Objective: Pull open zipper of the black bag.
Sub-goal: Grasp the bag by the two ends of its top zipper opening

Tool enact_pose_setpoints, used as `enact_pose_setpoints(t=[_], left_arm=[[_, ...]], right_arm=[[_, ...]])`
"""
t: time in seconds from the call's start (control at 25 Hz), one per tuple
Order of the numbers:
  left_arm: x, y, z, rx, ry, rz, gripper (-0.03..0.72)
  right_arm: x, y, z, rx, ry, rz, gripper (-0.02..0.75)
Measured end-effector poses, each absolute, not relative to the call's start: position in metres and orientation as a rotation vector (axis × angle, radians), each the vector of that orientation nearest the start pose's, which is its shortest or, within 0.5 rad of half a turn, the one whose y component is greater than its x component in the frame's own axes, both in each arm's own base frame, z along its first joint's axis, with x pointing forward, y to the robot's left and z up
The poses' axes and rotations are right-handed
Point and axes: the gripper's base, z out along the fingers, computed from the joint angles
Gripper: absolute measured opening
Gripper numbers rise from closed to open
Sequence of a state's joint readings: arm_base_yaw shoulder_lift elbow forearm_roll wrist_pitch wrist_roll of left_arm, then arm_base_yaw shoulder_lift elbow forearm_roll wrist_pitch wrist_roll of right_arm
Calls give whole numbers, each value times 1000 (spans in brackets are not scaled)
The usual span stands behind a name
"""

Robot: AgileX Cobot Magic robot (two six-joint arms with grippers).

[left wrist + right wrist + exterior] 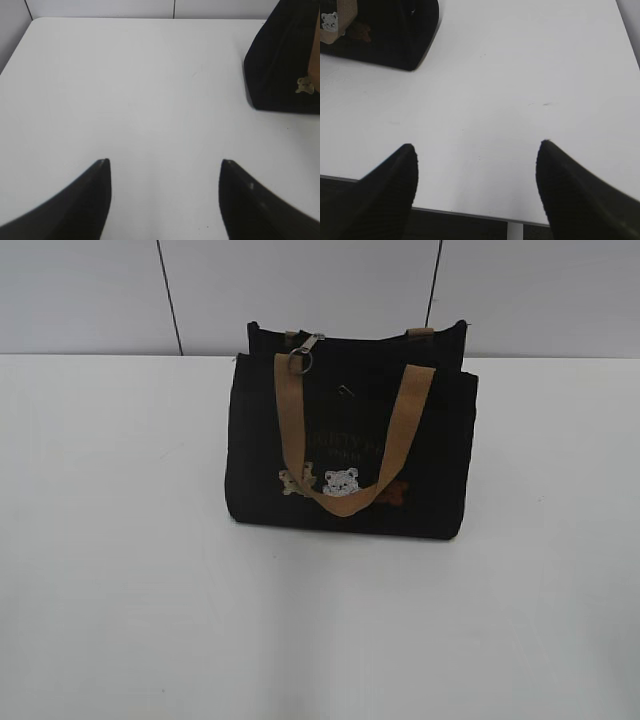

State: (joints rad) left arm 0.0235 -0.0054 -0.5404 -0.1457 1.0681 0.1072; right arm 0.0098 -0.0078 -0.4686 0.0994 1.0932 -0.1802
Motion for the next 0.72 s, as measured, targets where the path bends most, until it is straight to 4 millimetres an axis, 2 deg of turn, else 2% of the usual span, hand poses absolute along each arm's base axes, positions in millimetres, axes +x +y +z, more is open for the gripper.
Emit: enact_pose_setpoints(t=[0.52,0.6,0.72], left_arm=[[-10,-13,289,96,2000,-107,503],[-4,-16,295,96,2027,-154,496],[12,-21,315,90,2072,-252,473]], right_arm=[[-4,8,266,-204,2086,17,557],[-4,8,266,-204,2086,17,557],[-4,8,266,-204,2086,17,557]])
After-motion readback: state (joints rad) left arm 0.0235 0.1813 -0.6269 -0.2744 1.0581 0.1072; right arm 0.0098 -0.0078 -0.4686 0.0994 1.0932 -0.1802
